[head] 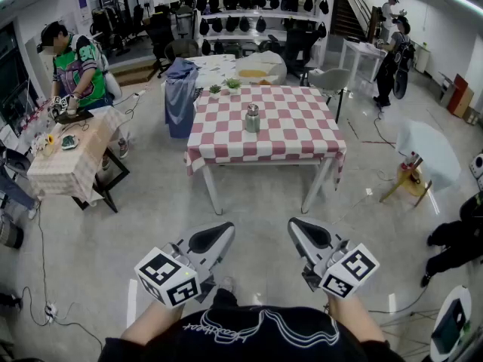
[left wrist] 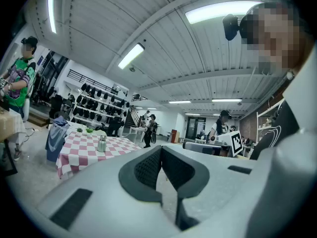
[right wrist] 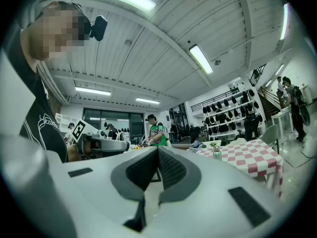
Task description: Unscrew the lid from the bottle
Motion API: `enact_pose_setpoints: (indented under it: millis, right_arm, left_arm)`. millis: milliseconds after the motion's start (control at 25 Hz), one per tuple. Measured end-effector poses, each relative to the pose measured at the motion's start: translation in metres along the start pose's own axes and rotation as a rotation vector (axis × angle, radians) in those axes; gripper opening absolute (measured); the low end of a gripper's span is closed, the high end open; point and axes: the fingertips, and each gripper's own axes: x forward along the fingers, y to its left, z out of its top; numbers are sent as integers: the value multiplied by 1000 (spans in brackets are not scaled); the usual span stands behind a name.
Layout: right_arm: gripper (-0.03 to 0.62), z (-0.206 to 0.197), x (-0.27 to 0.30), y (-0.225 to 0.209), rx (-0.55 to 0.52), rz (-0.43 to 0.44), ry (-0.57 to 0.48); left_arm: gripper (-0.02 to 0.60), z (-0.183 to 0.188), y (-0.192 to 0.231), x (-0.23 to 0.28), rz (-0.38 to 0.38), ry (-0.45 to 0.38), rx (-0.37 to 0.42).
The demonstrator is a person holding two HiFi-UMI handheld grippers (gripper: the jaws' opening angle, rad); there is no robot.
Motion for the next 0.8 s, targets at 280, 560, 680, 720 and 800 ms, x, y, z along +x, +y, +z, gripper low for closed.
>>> enact_pose_setpoints:
  millis: [280,560,680,720,800]
  right_arm:
    - [3,0,-25,5,-6,-15,-13]
    - [3,0,-43,0,17,-63,-18]
    - [9,-3,-43,-3,25,-67,-20]
    - [28,-4,-42,-6,23,-72,-18]
    - [97,-7,-39,-13,19,-85,-6]
  left_arm:
    - [5,-10,-16,-7,30,6,-5]
    - [5,-12,-32,-8,4,25,27]
    - [5,-19,-29,-5,-2,57,47]
    - [6,-21,-27,-4,-1,60,47]
    - [6,-23,-21,-1,5,63,48]
